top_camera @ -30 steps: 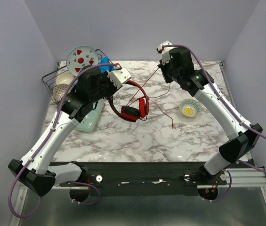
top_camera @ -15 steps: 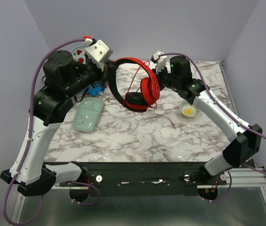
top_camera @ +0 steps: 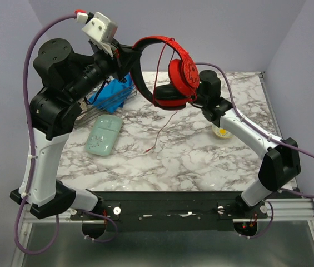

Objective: Wrap the headphones

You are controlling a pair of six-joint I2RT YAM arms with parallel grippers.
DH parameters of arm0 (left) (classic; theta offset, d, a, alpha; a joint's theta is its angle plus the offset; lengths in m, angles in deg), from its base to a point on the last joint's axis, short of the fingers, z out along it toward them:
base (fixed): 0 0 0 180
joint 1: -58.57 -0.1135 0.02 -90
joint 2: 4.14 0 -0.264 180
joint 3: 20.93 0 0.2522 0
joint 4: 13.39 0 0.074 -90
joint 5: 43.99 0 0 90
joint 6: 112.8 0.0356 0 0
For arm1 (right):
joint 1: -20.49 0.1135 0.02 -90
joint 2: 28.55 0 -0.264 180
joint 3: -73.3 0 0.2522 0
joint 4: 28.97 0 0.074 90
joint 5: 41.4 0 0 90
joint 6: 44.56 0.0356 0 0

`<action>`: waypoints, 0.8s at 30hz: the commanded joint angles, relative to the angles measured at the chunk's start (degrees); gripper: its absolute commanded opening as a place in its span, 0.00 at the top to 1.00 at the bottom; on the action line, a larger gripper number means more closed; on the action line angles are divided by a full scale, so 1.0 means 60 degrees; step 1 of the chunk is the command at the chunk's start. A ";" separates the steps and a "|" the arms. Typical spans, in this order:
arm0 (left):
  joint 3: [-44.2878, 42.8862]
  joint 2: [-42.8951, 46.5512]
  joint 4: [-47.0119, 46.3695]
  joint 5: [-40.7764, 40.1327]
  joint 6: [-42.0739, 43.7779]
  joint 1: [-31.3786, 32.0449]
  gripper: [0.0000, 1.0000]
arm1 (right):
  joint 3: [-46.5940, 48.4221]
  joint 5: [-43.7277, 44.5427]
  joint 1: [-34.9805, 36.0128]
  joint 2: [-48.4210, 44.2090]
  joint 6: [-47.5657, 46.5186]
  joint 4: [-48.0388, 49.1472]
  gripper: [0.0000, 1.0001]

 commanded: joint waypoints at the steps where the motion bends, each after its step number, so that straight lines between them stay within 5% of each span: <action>1: -0.1022 -0.0042 -0.0244 -0.0940 -0.0504 0.0000 1.00 | -0.0874 0.0296 0.0062 0.0167 0.0077 0.0384 0.62; 3: -0.1300 -0.0159 -0.0244 -0.1073 -0.0650 0.0000 1.00 | -0.0978 0.0356 0.0062 0.0298 -0.0099 0.0266 0.64; 7: -0.1579 -0.0364 -0.0259 -0.1278 -0.0899 0.0000 1.00 | -0.1051 0.0196 0.0048 0.0431 -0.0187 0.0120 0.90; 10: -0.1667 -0.0496 -0.0332 -0.1907 -0.0972 -0.0103 1.00 | -0.1183 0.0180 0.0135 0.0329 -0.0260 -0.0026 0.97; 24: -0.1244 -0.1902 -0.2322 -0.4164 -0.0024 -0.2622 1.00 | -0.0276 0.3856 0.3620 -0.0111 -0.2735 -0.4361 0.99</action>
